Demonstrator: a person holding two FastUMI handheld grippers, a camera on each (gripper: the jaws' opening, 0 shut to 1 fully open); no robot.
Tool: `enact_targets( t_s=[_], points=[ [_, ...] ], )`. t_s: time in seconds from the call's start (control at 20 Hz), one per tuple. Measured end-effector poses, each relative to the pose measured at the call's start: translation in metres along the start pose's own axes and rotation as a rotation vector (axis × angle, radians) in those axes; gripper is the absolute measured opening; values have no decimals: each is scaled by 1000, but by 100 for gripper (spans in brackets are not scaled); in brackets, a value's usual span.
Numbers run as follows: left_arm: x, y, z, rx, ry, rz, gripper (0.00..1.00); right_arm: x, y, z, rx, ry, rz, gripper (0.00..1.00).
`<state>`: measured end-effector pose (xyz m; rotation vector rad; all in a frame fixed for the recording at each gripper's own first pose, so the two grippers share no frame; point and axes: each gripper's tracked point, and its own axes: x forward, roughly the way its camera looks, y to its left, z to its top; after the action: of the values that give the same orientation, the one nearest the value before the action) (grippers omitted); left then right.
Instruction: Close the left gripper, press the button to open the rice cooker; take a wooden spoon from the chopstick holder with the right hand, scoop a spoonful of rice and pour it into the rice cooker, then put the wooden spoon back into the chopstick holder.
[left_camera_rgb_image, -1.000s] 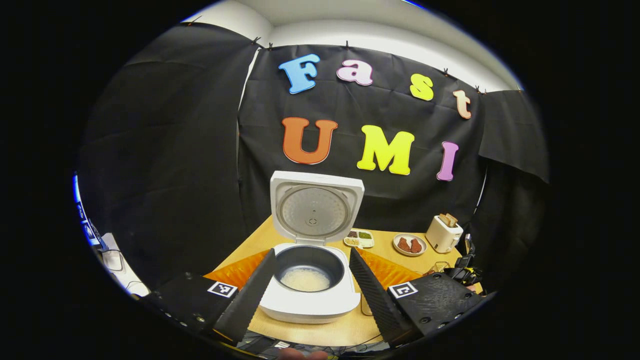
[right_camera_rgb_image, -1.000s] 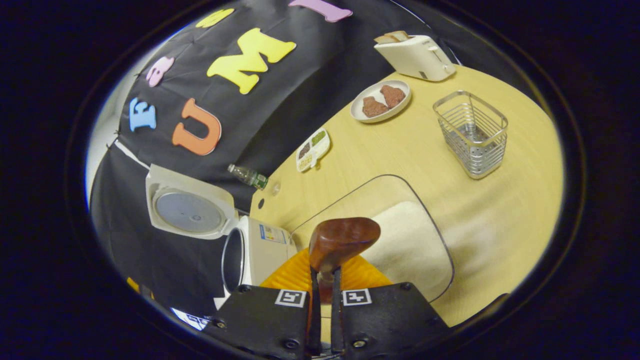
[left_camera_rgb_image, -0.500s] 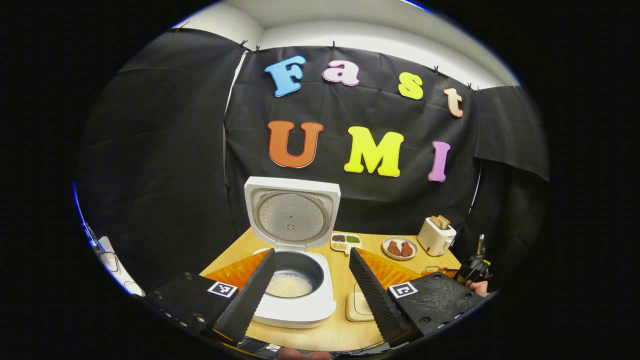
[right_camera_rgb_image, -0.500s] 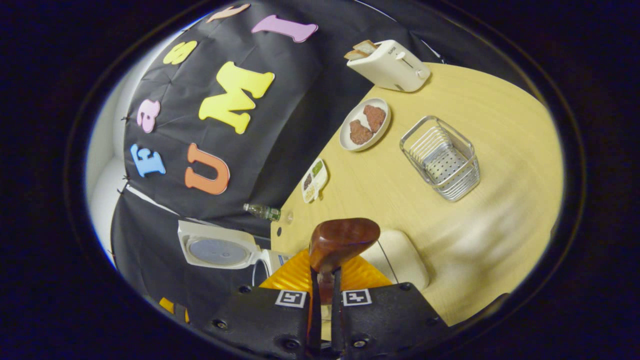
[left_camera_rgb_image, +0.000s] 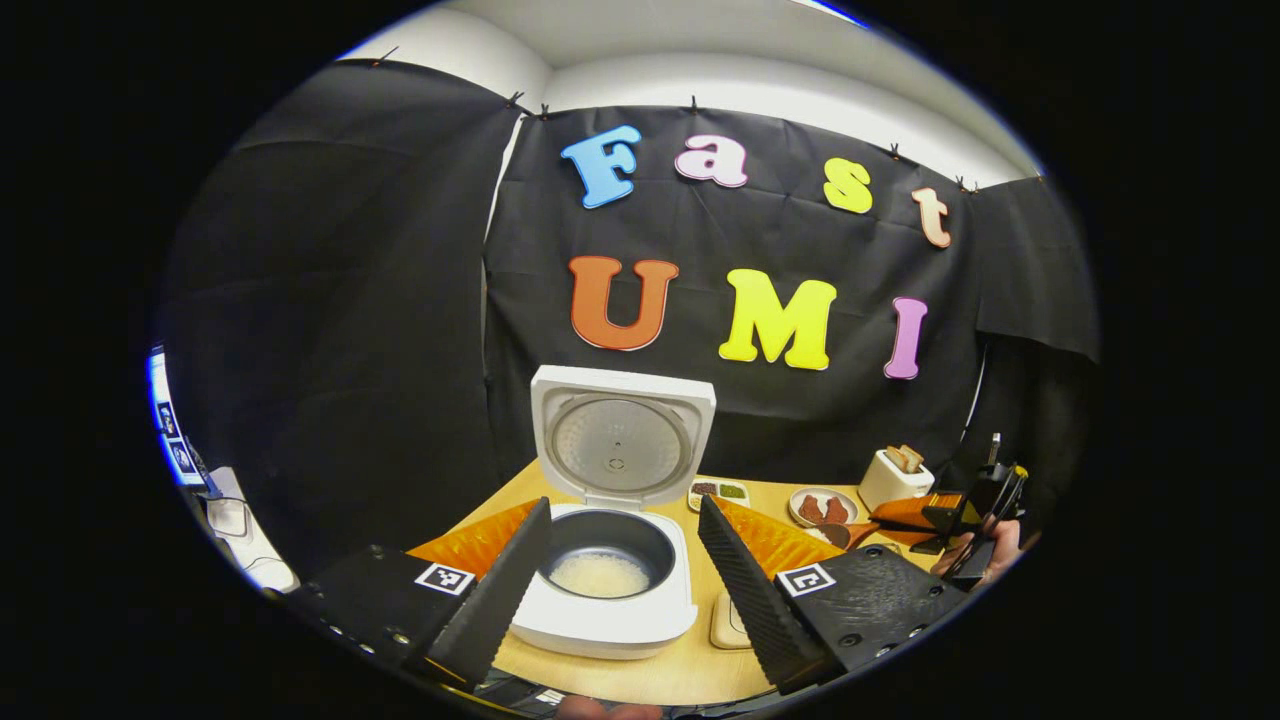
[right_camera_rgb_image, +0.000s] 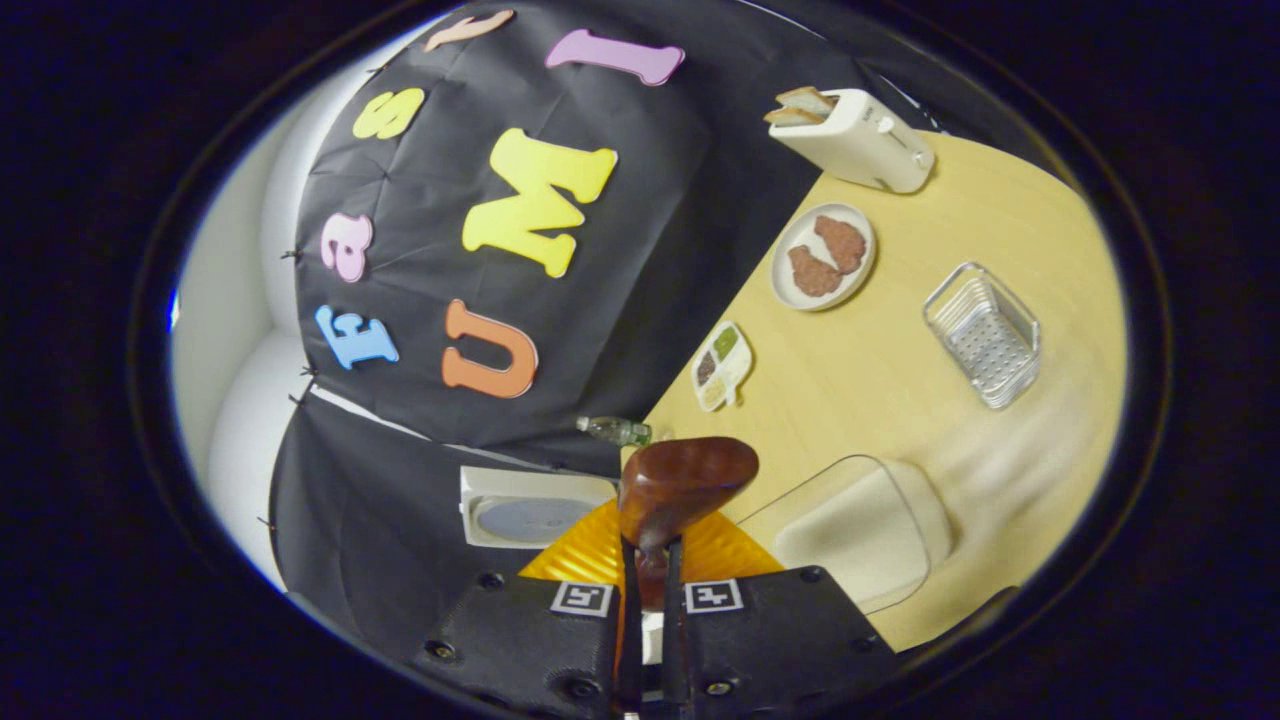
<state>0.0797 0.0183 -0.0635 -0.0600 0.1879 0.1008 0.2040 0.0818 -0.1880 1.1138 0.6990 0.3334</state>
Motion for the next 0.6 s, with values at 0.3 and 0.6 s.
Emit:
enact_targets(
  t_s=[0.3, 0.6],
  points=[
    [-20, 42, 2, -2, -18, 59, 94, 71, 72, -54, -101, 99, 46, 13],
    [-29, 82, -4, -23, -5, 138, 94, 139, 72, -95, -309, 126, -51, 13]
  ],
)
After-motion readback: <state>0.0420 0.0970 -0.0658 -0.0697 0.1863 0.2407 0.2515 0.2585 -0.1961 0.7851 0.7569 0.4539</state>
